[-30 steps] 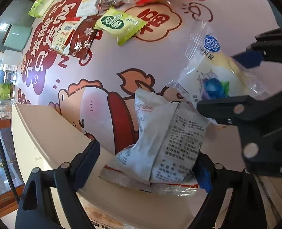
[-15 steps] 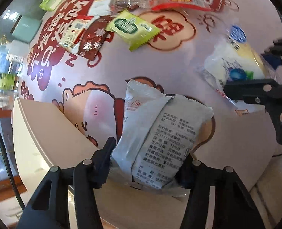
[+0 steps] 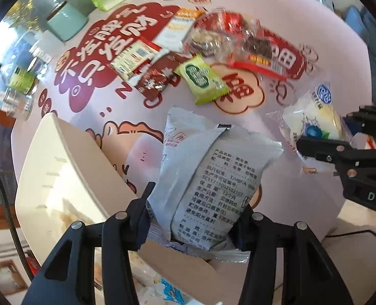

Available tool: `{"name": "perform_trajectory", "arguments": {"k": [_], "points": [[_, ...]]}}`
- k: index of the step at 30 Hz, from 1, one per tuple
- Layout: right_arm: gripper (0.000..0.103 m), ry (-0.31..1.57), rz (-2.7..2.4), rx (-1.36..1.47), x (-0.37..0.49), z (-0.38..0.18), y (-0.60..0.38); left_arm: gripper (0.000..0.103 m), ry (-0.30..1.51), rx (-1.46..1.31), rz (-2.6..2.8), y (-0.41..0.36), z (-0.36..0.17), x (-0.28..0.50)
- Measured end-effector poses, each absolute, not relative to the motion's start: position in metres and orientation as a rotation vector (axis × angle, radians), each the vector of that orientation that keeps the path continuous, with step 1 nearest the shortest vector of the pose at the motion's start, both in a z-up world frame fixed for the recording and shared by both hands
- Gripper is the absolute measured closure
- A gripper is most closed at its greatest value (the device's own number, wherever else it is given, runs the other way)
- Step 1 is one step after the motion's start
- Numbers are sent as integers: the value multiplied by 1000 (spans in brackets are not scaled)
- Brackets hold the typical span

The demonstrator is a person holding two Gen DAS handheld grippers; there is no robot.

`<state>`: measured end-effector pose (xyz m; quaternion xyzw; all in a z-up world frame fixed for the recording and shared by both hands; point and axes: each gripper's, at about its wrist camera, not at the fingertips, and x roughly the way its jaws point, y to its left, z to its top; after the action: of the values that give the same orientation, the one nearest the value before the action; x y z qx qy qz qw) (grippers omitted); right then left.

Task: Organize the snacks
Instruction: 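Grasp white printed bag with left tool while right tool grasps blue-label bread bag, then carry both held bags over the white tray and open both tools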

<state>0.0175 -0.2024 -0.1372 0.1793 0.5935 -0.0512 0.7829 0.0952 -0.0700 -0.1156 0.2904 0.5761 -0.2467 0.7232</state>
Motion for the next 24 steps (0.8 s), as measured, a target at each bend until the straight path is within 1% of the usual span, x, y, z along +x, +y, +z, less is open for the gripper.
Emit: {"name": "perform_trajectory", "arguments": {"k": [5,10,16,24], "points": [[67,1246,-110,352,18,-119,-196,54,1255,500,-521,-50,-90,95],[67,1209,-94,314,23,-96,-186,54,1196,340,-487,-14,-49,91],[67,1160,-38,277,35,-62,-164,53,1062,158,-401,44,9,77],[67,1088,94,267,53,-10,-118,52,898,20,-212,116,56,68]]}}
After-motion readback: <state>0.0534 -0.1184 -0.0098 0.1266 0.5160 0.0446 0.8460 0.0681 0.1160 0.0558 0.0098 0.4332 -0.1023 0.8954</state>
